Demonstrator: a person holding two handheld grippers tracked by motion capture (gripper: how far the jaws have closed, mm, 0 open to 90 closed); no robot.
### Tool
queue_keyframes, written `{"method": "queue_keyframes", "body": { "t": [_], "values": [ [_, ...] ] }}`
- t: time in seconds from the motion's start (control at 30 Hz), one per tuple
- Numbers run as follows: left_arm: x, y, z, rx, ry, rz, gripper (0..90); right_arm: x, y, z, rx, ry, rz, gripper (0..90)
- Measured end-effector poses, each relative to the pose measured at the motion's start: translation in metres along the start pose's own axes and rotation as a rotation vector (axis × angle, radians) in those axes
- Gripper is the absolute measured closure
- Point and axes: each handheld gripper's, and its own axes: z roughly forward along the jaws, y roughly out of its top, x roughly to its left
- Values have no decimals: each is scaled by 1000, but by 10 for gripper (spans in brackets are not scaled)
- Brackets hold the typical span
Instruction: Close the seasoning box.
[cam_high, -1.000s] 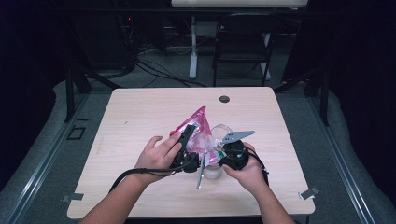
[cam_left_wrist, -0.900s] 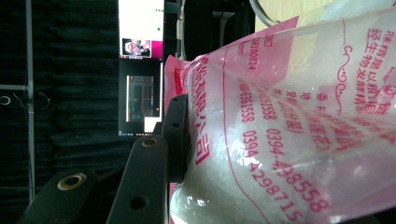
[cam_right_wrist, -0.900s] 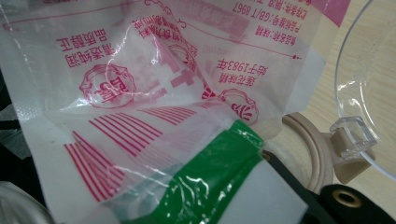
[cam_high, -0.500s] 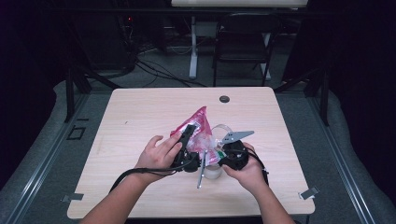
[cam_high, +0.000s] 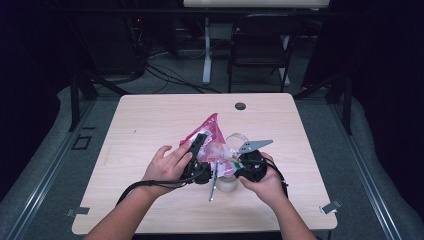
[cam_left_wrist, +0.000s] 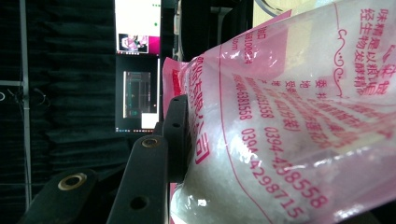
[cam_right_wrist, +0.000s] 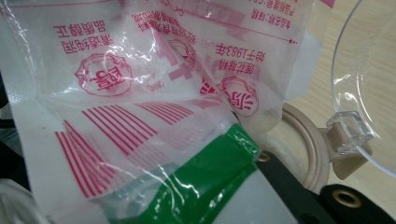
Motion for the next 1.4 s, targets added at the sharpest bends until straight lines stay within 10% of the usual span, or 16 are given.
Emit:
{"method": "queue_keyframes", "body": {
  "t": [1.4],
  "values": [
    [-4,7,-2,-11,-20,34,677,-4,-2,2,22,-17,20,900]
  ]
}}
